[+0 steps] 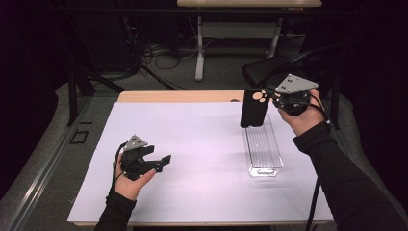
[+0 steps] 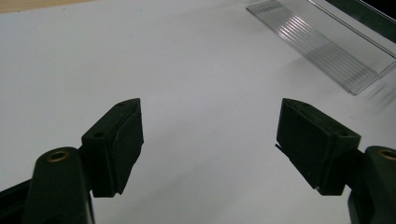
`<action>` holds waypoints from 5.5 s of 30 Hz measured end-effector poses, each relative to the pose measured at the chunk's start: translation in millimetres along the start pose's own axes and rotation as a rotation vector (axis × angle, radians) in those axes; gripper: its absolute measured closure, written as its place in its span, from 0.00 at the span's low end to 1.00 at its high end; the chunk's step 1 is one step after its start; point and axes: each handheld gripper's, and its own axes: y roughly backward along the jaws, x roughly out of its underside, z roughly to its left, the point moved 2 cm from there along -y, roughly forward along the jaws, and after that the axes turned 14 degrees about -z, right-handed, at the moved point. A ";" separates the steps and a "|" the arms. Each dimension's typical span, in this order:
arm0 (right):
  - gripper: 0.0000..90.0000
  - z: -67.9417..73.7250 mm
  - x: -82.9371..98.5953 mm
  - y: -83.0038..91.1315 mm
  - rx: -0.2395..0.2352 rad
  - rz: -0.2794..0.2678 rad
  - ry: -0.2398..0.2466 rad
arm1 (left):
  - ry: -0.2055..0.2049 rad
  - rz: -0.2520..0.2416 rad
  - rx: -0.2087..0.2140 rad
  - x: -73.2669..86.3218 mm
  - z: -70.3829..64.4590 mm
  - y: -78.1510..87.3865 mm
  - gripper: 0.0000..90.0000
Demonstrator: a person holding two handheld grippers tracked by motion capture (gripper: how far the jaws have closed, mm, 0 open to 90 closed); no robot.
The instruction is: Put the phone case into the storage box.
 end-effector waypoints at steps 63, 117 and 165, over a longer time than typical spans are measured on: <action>0.91 -15.3 82.9 -62.2 0.101 -0.006 0.050 | 0.008 -0.021 -0.037 5.0 5.7 -3.0 0.26; 0.90 -14.5 118.2 -68.5 0.123 -0.019 0.052 | -0.006 0.006 -0.034 9.9 3.9 -9.4 0.26; 0.61 -12.7 118.3 -69.6 0.138 0.023 0.007 | 0.001 0.013 -0.038 12.2 3.7 -11.2 0.26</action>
